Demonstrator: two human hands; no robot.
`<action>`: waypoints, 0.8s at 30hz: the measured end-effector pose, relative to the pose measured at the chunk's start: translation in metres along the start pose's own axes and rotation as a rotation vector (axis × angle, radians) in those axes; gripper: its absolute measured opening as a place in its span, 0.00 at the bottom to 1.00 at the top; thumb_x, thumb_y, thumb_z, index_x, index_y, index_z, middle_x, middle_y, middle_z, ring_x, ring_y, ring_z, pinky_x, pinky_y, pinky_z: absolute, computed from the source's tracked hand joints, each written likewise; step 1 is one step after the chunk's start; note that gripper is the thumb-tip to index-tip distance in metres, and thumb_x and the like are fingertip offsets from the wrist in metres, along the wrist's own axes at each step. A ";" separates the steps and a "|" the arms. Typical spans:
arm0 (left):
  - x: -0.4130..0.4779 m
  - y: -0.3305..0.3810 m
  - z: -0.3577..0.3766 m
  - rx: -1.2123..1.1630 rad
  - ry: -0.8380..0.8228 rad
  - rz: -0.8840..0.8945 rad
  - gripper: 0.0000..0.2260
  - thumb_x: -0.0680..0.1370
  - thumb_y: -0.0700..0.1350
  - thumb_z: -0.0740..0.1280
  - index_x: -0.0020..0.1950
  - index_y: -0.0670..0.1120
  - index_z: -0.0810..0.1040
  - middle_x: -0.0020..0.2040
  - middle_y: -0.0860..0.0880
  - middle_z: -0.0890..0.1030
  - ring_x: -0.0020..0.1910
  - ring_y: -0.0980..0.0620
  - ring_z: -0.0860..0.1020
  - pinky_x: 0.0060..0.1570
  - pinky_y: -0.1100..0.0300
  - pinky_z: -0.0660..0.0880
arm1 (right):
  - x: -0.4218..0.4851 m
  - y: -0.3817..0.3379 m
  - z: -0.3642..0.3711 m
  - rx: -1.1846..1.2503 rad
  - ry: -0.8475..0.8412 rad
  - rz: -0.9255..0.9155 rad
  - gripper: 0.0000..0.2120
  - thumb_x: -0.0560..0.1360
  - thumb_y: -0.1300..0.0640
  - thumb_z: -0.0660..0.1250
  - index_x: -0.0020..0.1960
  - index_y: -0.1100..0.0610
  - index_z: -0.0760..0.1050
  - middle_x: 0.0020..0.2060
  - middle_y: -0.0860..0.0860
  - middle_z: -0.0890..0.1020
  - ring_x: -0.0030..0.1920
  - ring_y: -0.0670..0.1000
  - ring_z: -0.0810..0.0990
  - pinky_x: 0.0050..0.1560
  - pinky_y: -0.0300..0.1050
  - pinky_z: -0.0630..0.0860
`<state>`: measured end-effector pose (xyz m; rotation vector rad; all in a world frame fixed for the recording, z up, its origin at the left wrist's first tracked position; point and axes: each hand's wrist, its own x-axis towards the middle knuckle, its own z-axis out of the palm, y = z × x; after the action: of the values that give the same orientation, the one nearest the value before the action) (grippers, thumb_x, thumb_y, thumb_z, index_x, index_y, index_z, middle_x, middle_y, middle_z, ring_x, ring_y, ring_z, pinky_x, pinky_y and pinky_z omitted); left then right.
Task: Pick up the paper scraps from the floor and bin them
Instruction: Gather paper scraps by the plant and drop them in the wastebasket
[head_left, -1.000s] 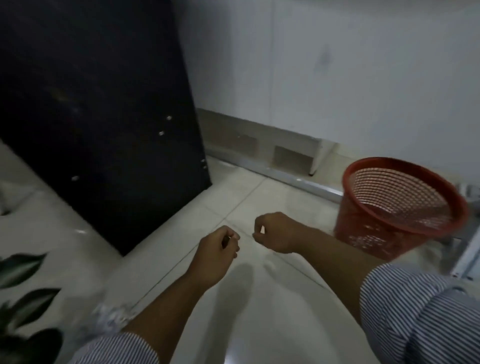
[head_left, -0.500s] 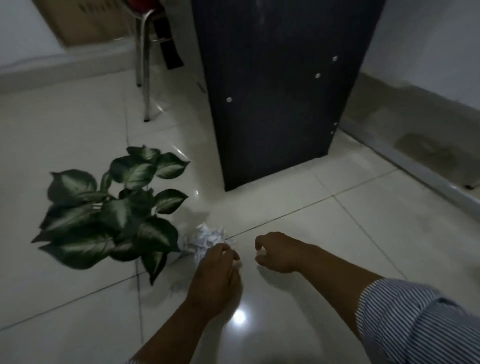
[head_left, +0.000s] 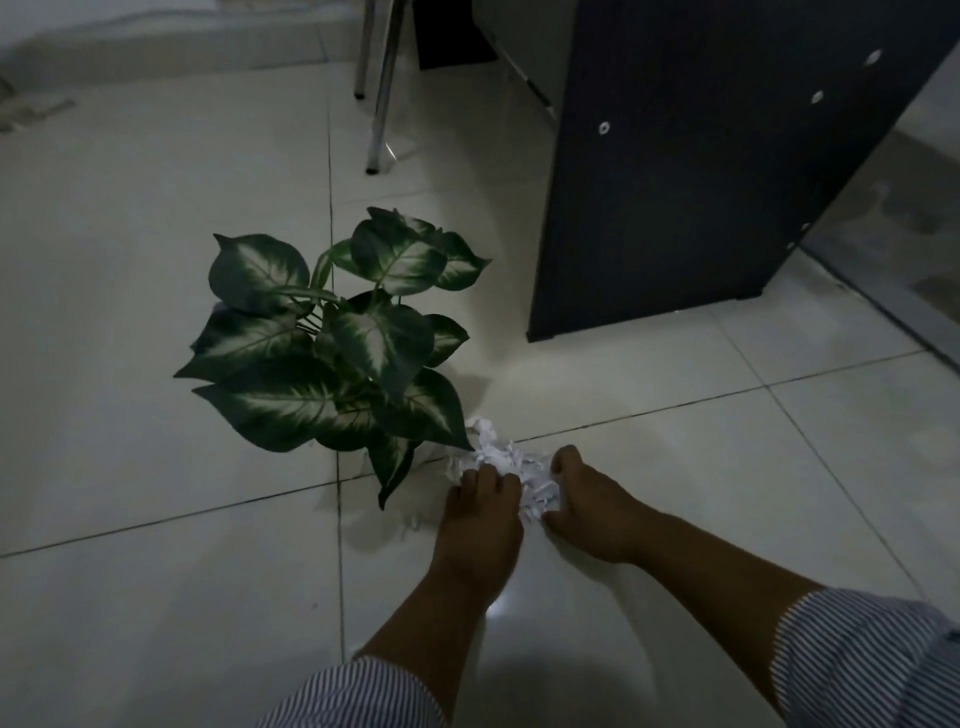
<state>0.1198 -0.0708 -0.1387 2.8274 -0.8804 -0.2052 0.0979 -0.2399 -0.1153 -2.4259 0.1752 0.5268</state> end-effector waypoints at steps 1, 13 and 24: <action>0.000 0.000 -0.002 0.006 0.000 0.014 0.12 0.65 0.43 0.74 0.45 0.47 0.77 0.43 0.46 0.78 0.39 0.45 0.77 0.38 0.55 0.75 | -0.002 0.002 0.003 -0.004 0.006 -0.011 0.20 0.73 0.52 0.70 0.55 0.51 0.59 0.42 0.47 0.74 0.37 0.41 0.72 0.30 0.33 0.63; 0.017 0.010 -0.032 -0.370 -0.034 -0.009 0.10 0.75 0.52 0.67 0.52 0.48 0.74 0.47 0.47 0.82 0.46 0.46 0.80 0.44 0.56 0.76 | -0.011 0.000 -0.002 0.052 -0.018 -0.066 0.21 0.72 0.55 0.72 0.53 0.54 0.60 0.40 0.45 0.71 0.36 0.40 0.71 0.29 0.30 0.67; 0.056 0.024 -0.095 -0.589 0.013 -0.106 0.13 0.75 0.48 0.72 0.38 0.45 0.71 0.41 0.47 0.78 0.40 0.52 0.75 0.37 0.60 0.69 | -0.022 -0.003 0.010 0.153 0.045 -0.075 0.25 0.74 0.55 0.70 0.64 0.56 0.60 0.43 0.43 0.75 0.37 0.40 0.73 0.34 0.24 0.68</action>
<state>0.1696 -0.1102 -0.0455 2.3175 -0.5486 -0.3872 0.0757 -0.2319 -0.1116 -2.2865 0.1381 0.4105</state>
